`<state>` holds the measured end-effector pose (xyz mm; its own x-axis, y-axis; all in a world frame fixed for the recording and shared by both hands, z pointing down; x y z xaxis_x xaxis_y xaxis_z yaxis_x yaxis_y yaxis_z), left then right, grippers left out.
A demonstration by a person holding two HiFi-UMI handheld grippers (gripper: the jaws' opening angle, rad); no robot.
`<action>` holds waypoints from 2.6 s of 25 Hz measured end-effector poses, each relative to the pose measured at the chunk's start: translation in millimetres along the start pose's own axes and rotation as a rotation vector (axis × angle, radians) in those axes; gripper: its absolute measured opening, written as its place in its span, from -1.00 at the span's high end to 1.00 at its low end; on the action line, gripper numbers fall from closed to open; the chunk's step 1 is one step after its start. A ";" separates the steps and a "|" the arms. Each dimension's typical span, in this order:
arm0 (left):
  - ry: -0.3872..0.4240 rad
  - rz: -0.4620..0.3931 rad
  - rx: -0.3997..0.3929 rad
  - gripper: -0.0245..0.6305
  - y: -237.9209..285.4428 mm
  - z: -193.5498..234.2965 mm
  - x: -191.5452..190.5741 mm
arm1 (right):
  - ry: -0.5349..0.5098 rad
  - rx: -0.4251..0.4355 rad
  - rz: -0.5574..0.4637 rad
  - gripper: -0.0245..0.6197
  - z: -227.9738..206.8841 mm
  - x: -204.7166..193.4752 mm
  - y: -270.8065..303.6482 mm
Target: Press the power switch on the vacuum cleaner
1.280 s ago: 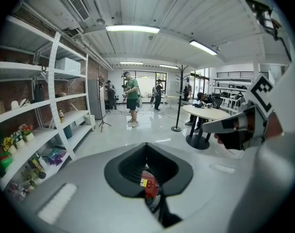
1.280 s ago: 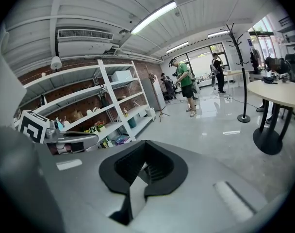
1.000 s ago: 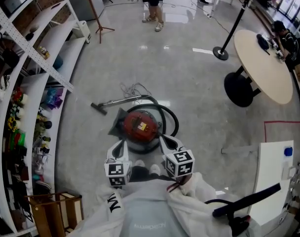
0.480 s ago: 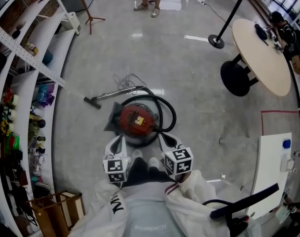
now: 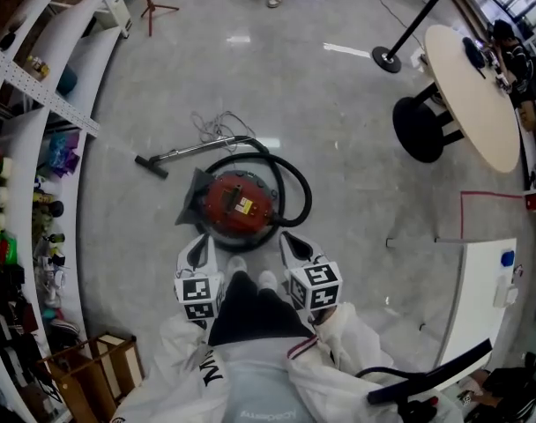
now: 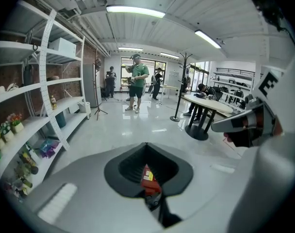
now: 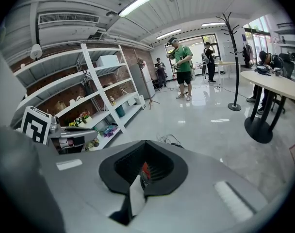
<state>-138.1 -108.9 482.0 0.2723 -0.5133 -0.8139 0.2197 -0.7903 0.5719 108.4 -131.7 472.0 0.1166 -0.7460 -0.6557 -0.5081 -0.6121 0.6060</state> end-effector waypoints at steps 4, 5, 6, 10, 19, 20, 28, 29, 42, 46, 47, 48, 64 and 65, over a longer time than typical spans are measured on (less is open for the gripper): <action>-0.012 0.023 -0.014 0.93 16.5 5.2 -10.4 | 0.009 -0.021 0.024 0.92 -5.0 -6.4 15.7; -0.015 0.029 -0.018 0.93 20.1 5.8 -13.3 | 0.011 -0.026 0.030 0.92 -6.1 -8.6 19.8; -0.016 0.033 -0.022 0.93 24.1 6.2 -16.3 | 0.012 -0.028 0.034 0.92 -7.0 -10.7 24.0; -0.023 0.041 -0.042 0.93 40.3 3.6 -28.0 | 0.021 -0.029 0.051 0.92 -10.7 -20.2 39.4; -0.035 0.074 -0.092 0.93 75.0 -5.4 -56.2 | 0.047 -0.060 0.080 0.92 -26.1 -44.1 71.9; -0.034 0.078 -0.096 0.93 78.6 -5.4 -60.2 | 0.048 -0.061 0.083 0.92 -27.4 -47.1 75.8; -0.047 0.116 -0.105 0.93 104.3 -0.2 -92.0 | 0.069 -0.061 0.110 0.92 -33.2 -66.7 105.2; -0.049 0.120 -0.107 0.93 107.8 -0.4 -95.8 | 0.073 -0.062 0.111 0.92 -34.0 -68.5 108.6; -0.083 0.153 -0.134 0.93 146.0 -3.1 -123.0 | 0.095 -0.096 0.149 0.92 -53.0 -84.7 141.0; -0.083 0.165 -0.138 0.93 154.7 -2.3 -127.2 | 0.100 -0.094 0.162 0.92 -57.1 -85.8 149.9; -0.081 0.168 -0.138 0.93 156.4 -1.9 -128.4 | 0.100 -0.090 0.164 0.92 -57.4 -86.1 152.1; -0.081 0.171 -0.138 0.93 158.0 -1.4 -129.6 | 0.100 -0.087 0.166 0.92 -57.6 -86.4 154.4; -0.107 0.207 -0.138 0.93 174.6 3.1 -148.3 | 0.093 -0.071 0.197 0.92 -65.1 -93.4 187.1; -0.107 0.212 -0.137 0.93 174.9 3.1 -149.8 | 0.093 -0.070 0.199 0.92 -65.5 -93.8 188.4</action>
<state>-143.4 -171.3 703.6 0.2262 -0.7006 -0.6767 0.2951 -0.6128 0.7331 57.6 -194.2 677.2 0.0999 -0.8729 -0.4775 -0.4689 -0.4646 0.7512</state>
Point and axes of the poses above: the fingertips, and each gripper's own axes: y forward along the fingers, z to its left, x out of its top, the point moved 10 cm from there along -y, backward along the fingers, and after that the axes turned 11 degrees about y, right-handed, at the moved point
